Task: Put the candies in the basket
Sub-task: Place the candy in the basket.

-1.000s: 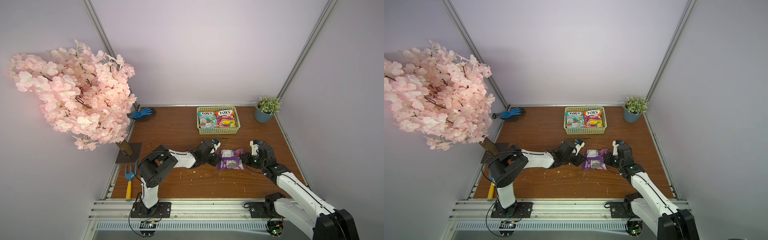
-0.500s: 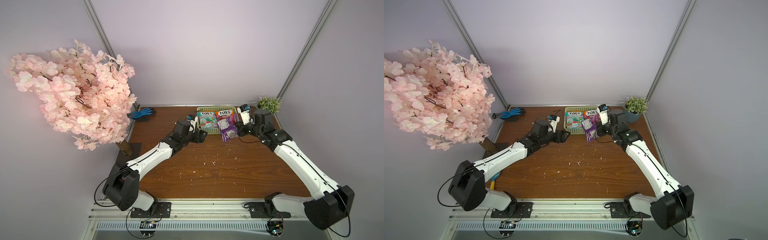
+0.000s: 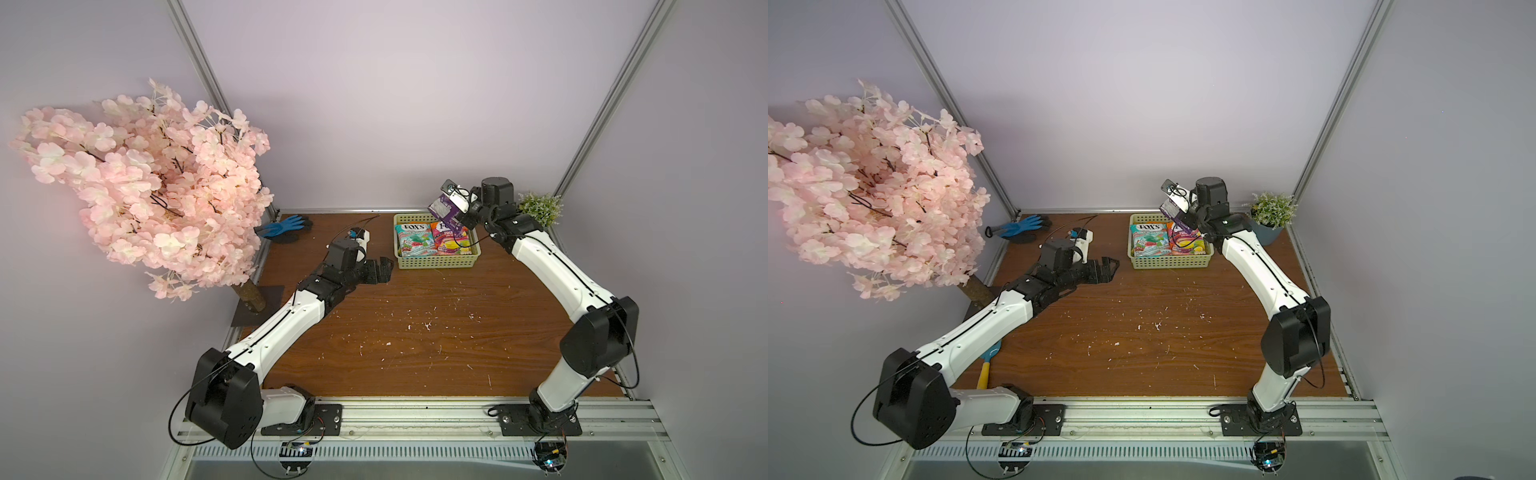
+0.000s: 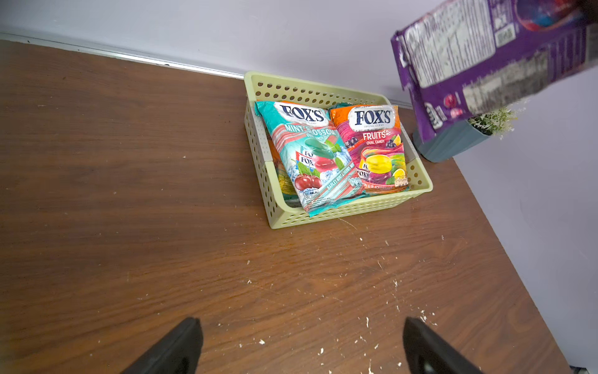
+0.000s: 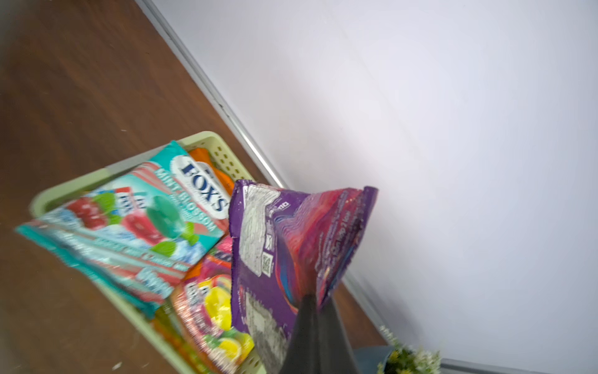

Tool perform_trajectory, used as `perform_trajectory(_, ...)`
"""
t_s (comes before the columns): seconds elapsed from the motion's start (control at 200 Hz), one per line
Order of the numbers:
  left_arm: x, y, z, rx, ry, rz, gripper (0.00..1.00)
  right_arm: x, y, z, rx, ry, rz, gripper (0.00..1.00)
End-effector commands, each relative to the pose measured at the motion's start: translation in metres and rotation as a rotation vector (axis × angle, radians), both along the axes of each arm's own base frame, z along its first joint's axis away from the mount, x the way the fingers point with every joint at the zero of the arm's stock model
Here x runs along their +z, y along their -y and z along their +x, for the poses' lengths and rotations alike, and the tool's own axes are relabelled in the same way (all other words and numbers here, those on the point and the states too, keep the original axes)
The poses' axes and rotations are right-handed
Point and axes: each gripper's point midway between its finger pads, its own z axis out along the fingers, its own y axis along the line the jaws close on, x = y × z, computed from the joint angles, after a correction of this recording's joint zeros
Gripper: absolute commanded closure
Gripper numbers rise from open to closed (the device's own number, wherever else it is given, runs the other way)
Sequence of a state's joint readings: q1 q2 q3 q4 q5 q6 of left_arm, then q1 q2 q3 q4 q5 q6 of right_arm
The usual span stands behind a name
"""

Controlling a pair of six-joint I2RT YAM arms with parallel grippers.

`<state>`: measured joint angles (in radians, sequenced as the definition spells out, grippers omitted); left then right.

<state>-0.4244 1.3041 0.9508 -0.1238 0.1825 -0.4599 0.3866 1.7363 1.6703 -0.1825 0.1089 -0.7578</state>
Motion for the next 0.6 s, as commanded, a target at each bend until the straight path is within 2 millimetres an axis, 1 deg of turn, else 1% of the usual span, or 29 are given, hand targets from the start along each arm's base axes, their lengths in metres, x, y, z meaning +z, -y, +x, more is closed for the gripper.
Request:
perform_trajectory(0.0,0.008,-0.002,0.002,-0.004,0.011,-0.005,0.0,0.046,0.006,0.019,-0.047,0.237,-0.096,1.0)
perform_trajectory(0.045,0.006,-0.001,0.002,-0.006,0.009,-0.01,0.0,0.038,0.002,0.021,-0.042,0.275,-0.115,1.0)
perform_trajectory(0.12,0.004,0.0,0.003,-0.008,0.011,-0.008,0.0,0.033,0.002,0.028,-0.063,0.351,-0.128,1.0)
perform_trajectory(0.2,0.002,0.002,0.004,-0.019,0.008,-0.007,0.0,0.032,0.008,0.043,-0.12,0.409,-0.186,1.0)
perform_trajectory(0.29,0.002,0.005,0.005,-0.032,0.007,-0.007,0.0,0.02,0.002,0.06,-0.103,0.394,-0.275,1.0)
perform_trajectory(0.36,0.0,0.004,0.006,-0.028,0.006,0.001,0.0,-0.002,-0.006,0.064,-0.058,0.361,-0.337,1.0)
perform_trajectory(0.415,-0.002,0.002,0.007,-0.016,0.006,0.006,0.0,-0.023,-0.01,0.061,-0.037,0.343,-0.376,1.0)
perform_trajectory(0.47,-0.004,0.002,0.007,-0.015,0.008,0.004,0.0,-0.043,-0.01,0.056,-0.031,0.321,-0.421,1.0)
perform_trajectory(0.51,-0.006,0.002,0.006,-0.019,0.003,0.002,0.0,-0.058,-0.01,0.048,-0.013,0.302,-0.451,1.0)
perform_trajectory(0.545,-0.008,0.003,0.005,-0.023,-0.001,0.003,0.0,-0.076,-0.012,0.039,0.026,0.277,-0.477,1.0)
perform_trajectory(0.596,-0.01,0.003,0.004,-0.024,-0.006,0.006,0.0,-0.103,-0.018,0.021,0.115,0.229,-0.513,1.0)
